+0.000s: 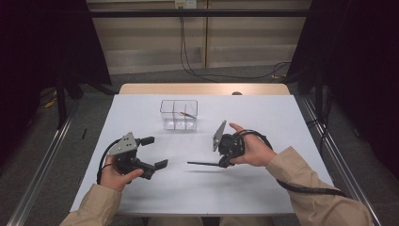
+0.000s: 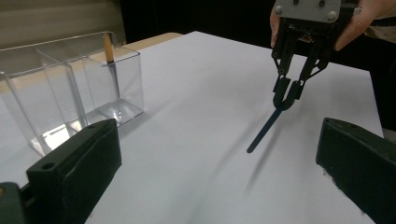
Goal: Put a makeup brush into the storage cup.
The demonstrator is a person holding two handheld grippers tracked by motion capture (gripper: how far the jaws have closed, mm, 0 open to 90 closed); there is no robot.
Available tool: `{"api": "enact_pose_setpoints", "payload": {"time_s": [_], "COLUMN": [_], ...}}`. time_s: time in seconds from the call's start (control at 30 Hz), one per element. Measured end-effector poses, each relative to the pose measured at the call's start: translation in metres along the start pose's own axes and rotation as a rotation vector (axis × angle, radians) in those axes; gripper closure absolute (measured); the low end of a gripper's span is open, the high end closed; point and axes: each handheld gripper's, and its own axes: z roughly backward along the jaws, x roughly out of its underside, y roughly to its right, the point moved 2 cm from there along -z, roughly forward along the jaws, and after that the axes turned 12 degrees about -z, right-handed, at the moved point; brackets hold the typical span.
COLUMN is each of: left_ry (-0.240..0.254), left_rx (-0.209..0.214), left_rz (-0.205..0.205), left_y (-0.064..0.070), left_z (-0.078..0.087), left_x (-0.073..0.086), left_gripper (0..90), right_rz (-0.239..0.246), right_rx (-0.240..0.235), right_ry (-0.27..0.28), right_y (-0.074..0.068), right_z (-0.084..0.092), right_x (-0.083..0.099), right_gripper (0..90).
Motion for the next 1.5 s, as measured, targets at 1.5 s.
{"api": "enact_pose_setpoints", "payload": {"time_s": [1.5], "left_ry": [-0.372], "left_rx": [0.208], "left_rz": [-0.08], "left_y": [0.011], "left_z": [-0.073], "left_x": [-0.043], "left_gripper": [7.9], "right_rz": [0.057], "right_rx": [-0.005], "right_ry": [-0.019], "right_y": [-0.01], "right_z": [-0.001], "right_x": [-0.011], "right_gripper": [84.0]}}
